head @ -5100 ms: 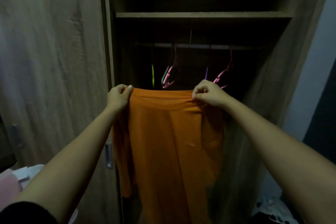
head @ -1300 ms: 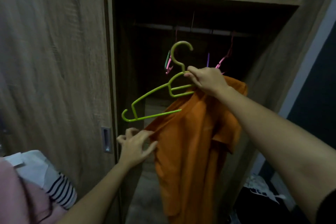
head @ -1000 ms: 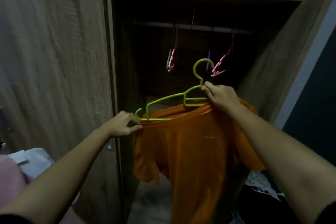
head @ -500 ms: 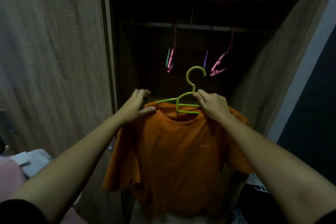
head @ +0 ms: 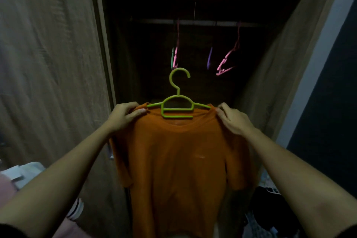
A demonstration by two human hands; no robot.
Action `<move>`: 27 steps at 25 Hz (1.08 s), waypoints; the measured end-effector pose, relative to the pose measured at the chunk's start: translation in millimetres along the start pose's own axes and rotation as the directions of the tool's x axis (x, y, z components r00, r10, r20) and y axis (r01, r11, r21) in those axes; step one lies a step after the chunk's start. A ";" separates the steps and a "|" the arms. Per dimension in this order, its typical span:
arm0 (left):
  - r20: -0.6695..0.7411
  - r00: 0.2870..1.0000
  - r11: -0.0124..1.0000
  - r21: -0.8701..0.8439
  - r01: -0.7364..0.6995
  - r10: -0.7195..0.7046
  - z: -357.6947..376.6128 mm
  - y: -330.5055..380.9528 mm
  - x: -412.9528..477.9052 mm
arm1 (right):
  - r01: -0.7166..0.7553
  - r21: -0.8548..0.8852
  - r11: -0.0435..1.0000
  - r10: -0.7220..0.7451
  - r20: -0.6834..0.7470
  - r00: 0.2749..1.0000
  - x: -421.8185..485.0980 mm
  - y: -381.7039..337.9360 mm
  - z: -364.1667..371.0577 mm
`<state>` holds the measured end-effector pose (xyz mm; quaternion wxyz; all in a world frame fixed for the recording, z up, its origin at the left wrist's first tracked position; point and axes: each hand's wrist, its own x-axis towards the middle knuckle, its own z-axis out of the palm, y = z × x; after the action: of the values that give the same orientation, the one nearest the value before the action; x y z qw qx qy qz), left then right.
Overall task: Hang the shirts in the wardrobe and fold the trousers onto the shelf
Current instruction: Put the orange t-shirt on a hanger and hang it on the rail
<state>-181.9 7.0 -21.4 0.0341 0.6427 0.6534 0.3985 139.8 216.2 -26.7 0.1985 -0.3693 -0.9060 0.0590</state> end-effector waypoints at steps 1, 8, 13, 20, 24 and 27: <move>-0.012 1.000 1.000 0.003 0.007 -0.007 -3.9 -6.1 -1.9 | -0.011 0.047 0.999 0.009 0.043 0.999 -5.4 10.7 2.5; 0.084 0.996 1.000 0.005 -0.008 0.007 4.3 3.7 -4.2 | 0.148 0.196 0.969 -0.163 0.059 0.985 0.4 -3.8 9.9; 0.087 0.991 0.995 0.028 0.096 -0.098 -6.8 -10.3 -5.0 | 0.105 0.248 0.963 -0.055 -0.200 0.978 1.6 -13.5 7.3; 0.004 0.881 0.855 0.242 0.459 -0.474 1.5 -65.0 -41.4 | 0.059 0.345 0.937 0.034 -0.259 0.965 0.8 0.5 -16.3; -0.001 0.823 0.822 0.063 0.567 -0.568 -2.6 -58.1 -38.9 | 0.078 0.367 0.927 0.032 -0.284 0.958 6.2 0.5 -22.4; 0.047 0.820 0.821 0.068 0.567 -0.571 -8.9 -52.7 -32.7 | 0.106 0.367 0.924 0.008 -0.297 0.955 8.3 -2.5 -20.9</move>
<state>-224.1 -18.0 -60.4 0.1564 0.4317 0.8239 0.3322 141.2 219.3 -4.3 0.3994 -0.3055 -0.8470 0.1724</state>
